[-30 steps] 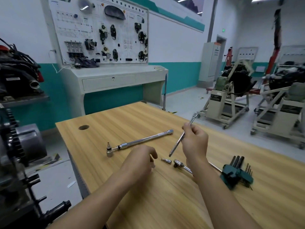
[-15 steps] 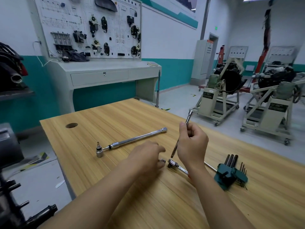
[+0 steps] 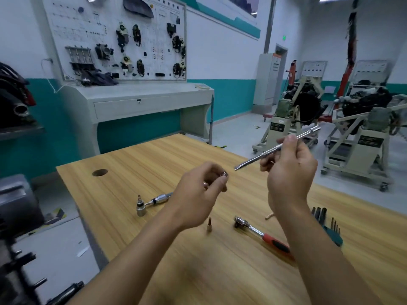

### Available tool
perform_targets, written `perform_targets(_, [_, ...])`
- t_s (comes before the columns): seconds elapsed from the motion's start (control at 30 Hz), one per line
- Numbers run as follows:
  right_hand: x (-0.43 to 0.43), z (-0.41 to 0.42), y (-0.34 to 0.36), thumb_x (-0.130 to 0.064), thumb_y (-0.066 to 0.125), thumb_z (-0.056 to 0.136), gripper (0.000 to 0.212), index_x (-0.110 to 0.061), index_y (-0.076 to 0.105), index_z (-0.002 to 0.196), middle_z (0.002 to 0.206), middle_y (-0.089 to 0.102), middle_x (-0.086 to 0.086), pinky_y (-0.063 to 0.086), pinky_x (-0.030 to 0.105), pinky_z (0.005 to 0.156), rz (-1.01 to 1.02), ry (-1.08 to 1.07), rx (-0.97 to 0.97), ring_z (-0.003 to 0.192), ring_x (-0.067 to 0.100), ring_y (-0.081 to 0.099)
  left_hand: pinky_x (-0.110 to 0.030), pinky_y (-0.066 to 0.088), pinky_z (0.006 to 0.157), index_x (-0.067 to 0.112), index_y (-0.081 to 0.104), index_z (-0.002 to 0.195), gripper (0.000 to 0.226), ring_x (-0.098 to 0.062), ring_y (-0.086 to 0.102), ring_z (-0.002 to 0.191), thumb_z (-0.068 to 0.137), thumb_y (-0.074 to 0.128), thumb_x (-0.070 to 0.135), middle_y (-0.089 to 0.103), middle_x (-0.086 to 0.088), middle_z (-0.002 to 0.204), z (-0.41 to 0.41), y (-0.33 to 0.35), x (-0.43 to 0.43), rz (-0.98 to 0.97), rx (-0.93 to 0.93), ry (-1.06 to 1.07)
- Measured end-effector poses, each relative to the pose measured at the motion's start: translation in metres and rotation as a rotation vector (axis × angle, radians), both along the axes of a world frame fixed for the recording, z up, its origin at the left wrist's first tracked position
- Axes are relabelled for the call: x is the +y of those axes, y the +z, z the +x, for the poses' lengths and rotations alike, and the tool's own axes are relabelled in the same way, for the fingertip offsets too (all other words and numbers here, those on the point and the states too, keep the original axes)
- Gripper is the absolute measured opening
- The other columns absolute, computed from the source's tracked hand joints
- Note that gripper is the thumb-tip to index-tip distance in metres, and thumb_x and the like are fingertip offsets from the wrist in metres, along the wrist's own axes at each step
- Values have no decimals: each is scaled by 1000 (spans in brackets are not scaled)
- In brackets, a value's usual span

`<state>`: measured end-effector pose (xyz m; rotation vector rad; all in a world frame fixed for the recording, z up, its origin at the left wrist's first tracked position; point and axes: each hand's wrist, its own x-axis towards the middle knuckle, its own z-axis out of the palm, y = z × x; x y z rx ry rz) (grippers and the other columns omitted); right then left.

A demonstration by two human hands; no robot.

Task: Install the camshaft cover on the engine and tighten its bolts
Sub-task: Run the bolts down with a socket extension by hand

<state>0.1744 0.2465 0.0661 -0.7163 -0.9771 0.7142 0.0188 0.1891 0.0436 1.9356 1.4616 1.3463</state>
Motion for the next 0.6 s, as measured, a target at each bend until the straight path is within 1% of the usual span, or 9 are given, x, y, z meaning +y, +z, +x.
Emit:
perform_targets(0.07, [-9, -15, 15, -33, 38, 106, 30, -21, 57, 85, 48, 51, -10, 46, 24, 45, 7, 75, 51, 46, 8, 54, -14, 48, 71, 24, 66, 102, 10, 2, 65, 80, 100, 57, 21, 72, 5, 83, -12, 22, -20, 16, -35, -28])
perform_targets(0.13, [-17, -38, 34, -32, 38, 107, 32, -20, 55, 83, 47, 49, -10, 44, 26, 46, -9, 137, 75, 45, 8, 51, -24, 53, 75, 27, 68, 112, 17, -1, 65, 83, 101, 55, 22, 70, 7, 82, -25, 43, -40, 60, -25, -1])
perform_targets(0.2, [-28, -62, 61, -31, 38, 107, 33, -19, 55, 82, 46, 48, -11, 42, 26, 45, 1, 210, 93, 44, 7, 48, -35, 55, 77, 25, 69, 117, 21, -3, 64, 82, 101, 55, 22, 70, 7, 81, -41, 63, -60, 133, -29, 50])
perform_targets(0.27, [-42, -88, 87, -31, 38, 107, 33, -18, 55, 83, 44, 47, -12, 43, 23, 42, 32, 298, 115, 43, 4, 48, -33, 55, 74, 26, 71, 118, 23, -4, 63, 81, 101, 55, 22, 70, 9, 80, -61, 84, -81, 191, -21, 116])
perform_targets(0.37, [-68, -121, 115, -29, 37, 107, 33, -15, 54, 83, 42, 46, -13, 43, 19, 42, 51, 437, 187, 41, 3, 47, -21, 53, 67, 35, 71, 110, 22, -1, 61, 74, 101, 57, 21, 68, 14, 75, -90, 111, -114, 221, -21, 178])
perform_targets(0.4, [-78, -133, 122, -28, 37, 107, 33, -14, 54, 82, 42, 46, -13, 42, 20, 42, 46, 484, 219, 40, 4, 47, -21, 53, 65, 39, 71, 106, 23, -3, 61, 71, 100, 57, 22, 67, 13, 74, -100, 120, -129, 229, -3, 203])
perform_targets(0.5, [-109, -166, 139, -28, 37, 108, 34, -14, 52, 81, 43, 45, -12, 41, 22, 43, 18, 593, 289, 40, 6, 46, -28, 56, 62, 47, 71, 96, 26, -20, 63, 73, 100, 57, 24, 69, 3, 79, -124, 140, -170, 247, 54, 268])
perform_targets(0.57, [-130, -188, 147, -29, 37, 108, 34, -14, 52, 81, 44, 45, -11, 41, 22, 42, 26, 656, 292, 41, 8, 46, -26, 55, 60, 43, 72, 95, 25, -13, 62, 69, 100, 58, 22, 70, 1, 79, -138, 151, -196, 245, 59, 310])
perform_targets(0.6, [-140, -198, 150, -29, 37, 108, 34, -14, 52, 82, 45, 45, -10, 42, 22, 42, 35, 684, 286, 42, 9, 46, -28, 55, 62, 39, 73, 96, 24, -9, 62, 69, 100, 58, 20, 71, 0, 78, -145, 156, -209, 244, 73, 336])
